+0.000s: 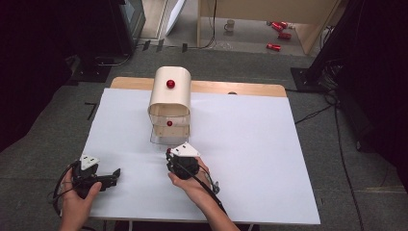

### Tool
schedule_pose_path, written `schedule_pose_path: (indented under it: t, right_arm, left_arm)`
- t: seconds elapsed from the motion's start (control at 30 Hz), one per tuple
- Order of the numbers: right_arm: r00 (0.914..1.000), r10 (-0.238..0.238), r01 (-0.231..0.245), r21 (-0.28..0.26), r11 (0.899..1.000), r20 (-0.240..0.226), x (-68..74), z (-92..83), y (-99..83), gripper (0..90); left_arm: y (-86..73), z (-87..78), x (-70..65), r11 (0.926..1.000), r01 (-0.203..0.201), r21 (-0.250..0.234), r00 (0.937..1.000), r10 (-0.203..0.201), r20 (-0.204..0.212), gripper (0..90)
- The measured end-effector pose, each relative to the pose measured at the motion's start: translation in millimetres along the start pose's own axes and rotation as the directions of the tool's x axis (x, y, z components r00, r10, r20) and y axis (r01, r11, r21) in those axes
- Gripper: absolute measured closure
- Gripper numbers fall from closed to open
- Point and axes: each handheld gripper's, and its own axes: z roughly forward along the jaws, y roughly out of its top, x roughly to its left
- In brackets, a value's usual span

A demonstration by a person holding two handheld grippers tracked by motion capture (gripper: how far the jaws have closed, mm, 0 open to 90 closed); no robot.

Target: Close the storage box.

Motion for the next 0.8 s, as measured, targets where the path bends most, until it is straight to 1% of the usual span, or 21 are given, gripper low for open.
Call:
schedule_pose_path:
  t: [0.27, 0.63, 0.8]
  right_arm:
    - [0.9999, 0.002, -0.002, 0.007, 1.000, 0.015, -7.3, 8.4, 6.4, 74.2]
    - [0.9994, -0.002, 0.002, 0.016, 1.000, 0.035, -13.4, 20.7, 13.4, 74.3]
    - [0.9995, 0.008, -0.008, 0.011, 1.000, 0.031, -16.5, 23.1, 17.0, 75.2]
  left_arm:
    - [0.1, 0.1, -0.1, 1.0000, 0.000, 0.000, 1.0000, 0.000, 0.000, 0.0]
    - [0.0, 0.0, -0.1, 1.0000, 0.000, 0.000, 1.0000, 0.000, 0.000, 0.0]
    - [0.0, 0.1, -0.2, 1.0000, 0.002, -0.002, 1.0000, -0.002, -0.001, 0.0]
